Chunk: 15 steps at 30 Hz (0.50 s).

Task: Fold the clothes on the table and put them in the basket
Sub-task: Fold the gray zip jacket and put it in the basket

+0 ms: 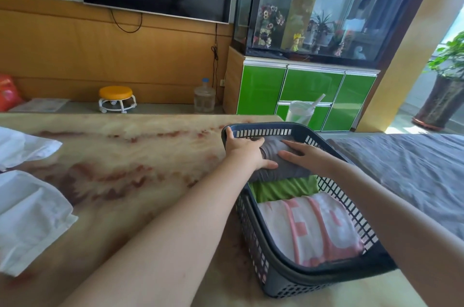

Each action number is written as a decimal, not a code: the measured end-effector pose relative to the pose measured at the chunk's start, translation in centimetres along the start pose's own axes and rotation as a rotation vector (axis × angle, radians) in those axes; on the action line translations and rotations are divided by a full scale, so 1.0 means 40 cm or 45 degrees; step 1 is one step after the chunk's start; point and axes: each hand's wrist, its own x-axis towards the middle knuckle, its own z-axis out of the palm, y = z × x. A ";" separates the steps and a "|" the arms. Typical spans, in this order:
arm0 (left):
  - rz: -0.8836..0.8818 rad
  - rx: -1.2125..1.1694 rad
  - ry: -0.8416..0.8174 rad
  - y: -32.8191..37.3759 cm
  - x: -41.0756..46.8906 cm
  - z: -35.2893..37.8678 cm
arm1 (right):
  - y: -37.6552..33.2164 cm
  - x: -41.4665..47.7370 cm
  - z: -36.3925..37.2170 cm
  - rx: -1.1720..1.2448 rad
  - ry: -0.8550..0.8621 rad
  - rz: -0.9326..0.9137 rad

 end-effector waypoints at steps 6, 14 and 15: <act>0.020 -0.013 -0.042 -0.002 -0.006 -0.005 | -0.016 -0.005 -0.004 -0.032 0.000 0.003; 0.194 -0.249 0.309 -0.013 -0.027 -0.001 | -0.027 -0.003 -0.024 -0.105 0.070 -0.050; 0.193 -0.271 0.295 -0.014 -0.026 0.003 | -0.027 -0.004 -0.027 -0.085 0.060 -0.077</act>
